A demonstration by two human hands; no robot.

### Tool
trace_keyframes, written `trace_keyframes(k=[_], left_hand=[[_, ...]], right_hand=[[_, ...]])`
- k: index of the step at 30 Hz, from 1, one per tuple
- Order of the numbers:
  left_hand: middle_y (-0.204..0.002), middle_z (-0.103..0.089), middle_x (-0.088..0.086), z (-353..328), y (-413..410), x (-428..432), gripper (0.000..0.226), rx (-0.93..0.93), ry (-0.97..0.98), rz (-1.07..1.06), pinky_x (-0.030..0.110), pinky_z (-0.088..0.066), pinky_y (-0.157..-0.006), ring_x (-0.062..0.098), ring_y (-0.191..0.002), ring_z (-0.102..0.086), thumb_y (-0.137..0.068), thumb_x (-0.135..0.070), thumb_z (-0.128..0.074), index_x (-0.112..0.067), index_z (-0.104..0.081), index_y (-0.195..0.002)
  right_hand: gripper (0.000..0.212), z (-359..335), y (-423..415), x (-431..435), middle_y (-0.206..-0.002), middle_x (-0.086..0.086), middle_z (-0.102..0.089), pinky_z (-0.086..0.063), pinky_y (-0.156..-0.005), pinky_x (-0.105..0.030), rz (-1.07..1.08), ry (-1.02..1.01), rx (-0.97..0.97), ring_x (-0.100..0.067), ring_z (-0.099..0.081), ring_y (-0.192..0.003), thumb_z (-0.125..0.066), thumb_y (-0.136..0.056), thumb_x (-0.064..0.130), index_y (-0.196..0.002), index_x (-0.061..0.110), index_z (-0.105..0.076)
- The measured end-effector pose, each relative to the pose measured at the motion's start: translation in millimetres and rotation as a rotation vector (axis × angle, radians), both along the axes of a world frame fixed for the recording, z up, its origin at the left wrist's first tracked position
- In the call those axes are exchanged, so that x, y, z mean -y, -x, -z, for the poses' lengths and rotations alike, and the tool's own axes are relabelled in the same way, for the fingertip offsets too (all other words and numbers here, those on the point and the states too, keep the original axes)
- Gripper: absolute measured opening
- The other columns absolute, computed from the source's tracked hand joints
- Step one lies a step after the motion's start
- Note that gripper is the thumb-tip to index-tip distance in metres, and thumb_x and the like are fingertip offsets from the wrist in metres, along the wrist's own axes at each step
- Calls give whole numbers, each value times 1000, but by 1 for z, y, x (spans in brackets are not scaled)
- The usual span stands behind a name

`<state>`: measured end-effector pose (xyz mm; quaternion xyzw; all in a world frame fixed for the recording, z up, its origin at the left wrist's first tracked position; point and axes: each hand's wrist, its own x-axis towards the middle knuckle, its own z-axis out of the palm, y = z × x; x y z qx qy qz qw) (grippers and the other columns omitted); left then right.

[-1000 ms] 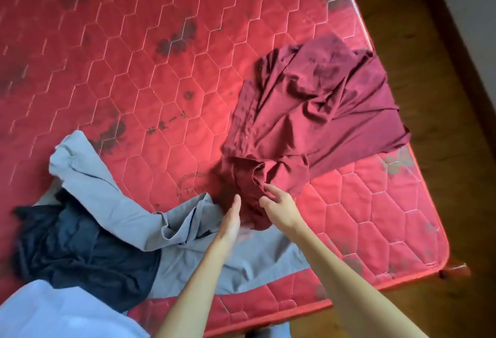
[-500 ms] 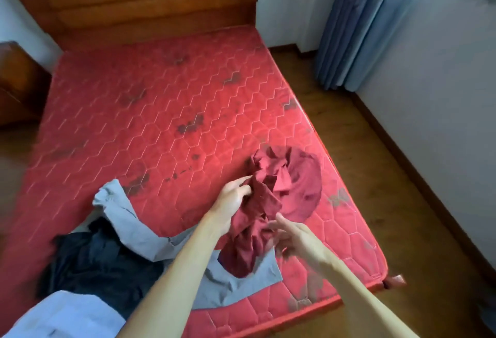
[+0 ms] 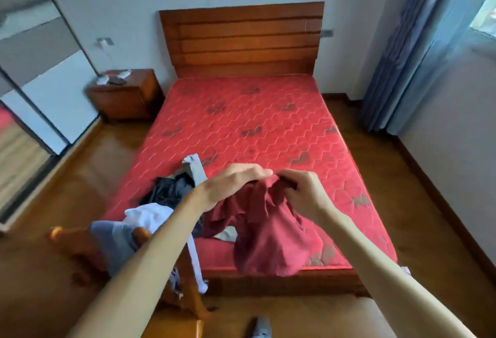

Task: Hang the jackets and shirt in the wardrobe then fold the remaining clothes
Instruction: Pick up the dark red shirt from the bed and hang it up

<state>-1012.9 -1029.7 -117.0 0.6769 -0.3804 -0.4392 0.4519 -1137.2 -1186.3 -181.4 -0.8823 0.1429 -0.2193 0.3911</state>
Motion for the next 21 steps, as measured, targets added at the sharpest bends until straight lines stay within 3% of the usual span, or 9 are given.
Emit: trace_keyframes(k=[3,6,9,12,15,18,21], left_hand=[[-72,-52,-15,-25,17,-72,33,184,-40,-95,24,-39,-73,5,-71,-49,-79,-48,-78,-22,-58,-79],[-77,-64,-19,-36,23,-140,47,575,-90,-305,25,-47,-69,3,-75,-62,-59,-60,-86,-28,-59,-81],[-71,-58,-12,-41,18,-215,34,830,-51,-463,30,-42,-61,14,-72,-60,-68,-40,-81,-32,-48,-73],[-70,-53,-7,-43,6,-302,22,865,20,-602,39,-46,-65,19,-71,-55,-74,-35,-66,-30,-44,-71],[-75,-56,-6,-47,-12,-394,8,860,44,-737,43,-51,-70,17,-73,-59,-71,-34,-57,-32,-50,-73],[-79,-65,-3,-57,-35,-481,10,892,24,-922,31,-48,-70,11,-75,-62,-80,-11,-60,-21,-62,-84],[-84,-69,-2,-71,-60,-560,16,836,0,-1069,25,-46,-71,10,-80,-62,-87,-6,-55,-15,-67,-92]], right_hand=[[25,-29,-10,-64,-57,15,-57,-44,-55,-30,-26,16,54,-6,-47,-56,-49,-66,10,-79,26,-63],[22,-56,-22,-134,-61,13,-57,-45,-58,-29,-93,42,83,-11,-50,-58,-48,-68,21,-80,19,-66],[24,-76,-41,-206,-69,3,-59,-44,-63,-32,-211,122,186,-17,-51,-65,-47,-74,27,-78,7,-60],[17,-91,-65,-282,-70,1,-53,-37,-62,-18,-286,88,277,-10,-45,-64,-49,-79,21,-75,6,-55],[9,-102,-89,-360,-68,-1,-58,-41,-61,-25,-312,-20,268,-9,-49,-62,-53,-84,16,-81,8,-55],[2,-113,-116,-436,-73,-6,-64,-45,-65,-30,-376,-82,286,-10,-53,-65,-59,-89,9,-89,10,-60],[9,-131,-148,-501,-70,10,-63,-42,-62,-18,-458,-58,285,3,-53,-65,-62,-89,7,-89,16,-63]])
